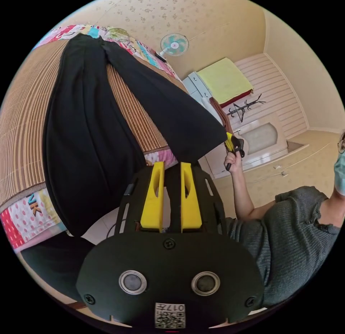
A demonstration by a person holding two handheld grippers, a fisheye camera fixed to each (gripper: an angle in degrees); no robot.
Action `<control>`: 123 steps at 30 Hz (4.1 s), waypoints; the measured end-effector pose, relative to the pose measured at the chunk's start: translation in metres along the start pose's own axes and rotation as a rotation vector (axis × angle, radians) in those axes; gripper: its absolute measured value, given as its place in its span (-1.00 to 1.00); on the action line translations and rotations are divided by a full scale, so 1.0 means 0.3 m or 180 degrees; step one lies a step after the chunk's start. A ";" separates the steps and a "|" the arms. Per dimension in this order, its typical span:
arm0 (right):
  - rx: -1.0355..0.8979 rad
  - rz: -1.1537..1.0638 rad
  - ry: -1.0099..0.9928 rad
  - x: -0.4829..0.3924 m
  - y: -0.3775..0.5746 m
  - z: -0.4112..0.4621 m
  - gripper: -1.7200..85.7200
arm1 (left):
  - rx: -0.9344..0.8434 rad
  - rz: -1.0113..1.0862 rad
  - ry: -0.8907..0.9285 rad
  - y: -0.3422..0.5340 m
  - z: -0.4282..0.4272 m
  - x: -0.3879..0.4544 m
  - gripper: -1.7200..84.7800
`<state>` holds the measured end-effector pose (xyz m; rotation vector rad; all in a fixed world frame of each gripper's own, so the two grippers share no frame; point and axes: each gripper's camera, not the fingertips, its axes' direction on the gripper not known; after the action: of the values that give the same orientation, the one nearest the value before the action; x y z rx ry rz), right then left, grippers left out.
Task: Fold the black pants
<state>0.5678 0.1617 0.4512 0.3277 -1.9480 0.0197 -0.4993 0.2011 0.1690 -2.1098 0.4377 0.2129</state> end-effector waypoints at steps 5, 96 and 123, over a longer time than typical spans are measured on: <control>-0.0640 -0.0414 -0.0116 -0.117 -0.020 0.255 -0.90 | 0.0108 -0.0184 0.0291 -0.159 0.003 0.028 -0.72; -0.1511 -0.0172 -0.0358 0.645 0.490 0.797 -0.92 | 0.0344 -0.0270 0.0820 0.034 -0.454 0.164 -0.95; -0.1710 0.0391 0.0266 0.887 0.173 1.145 -0.86 | 0.0187 -0.1046 -0.1177 -0.272 0.201 0.209 -0.86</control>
<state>0.1504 0.0963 0.5652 -0.1465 -1.8071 -0.3969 -0.4088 0.2780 0.1798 -1.9929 -0.1200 0.3830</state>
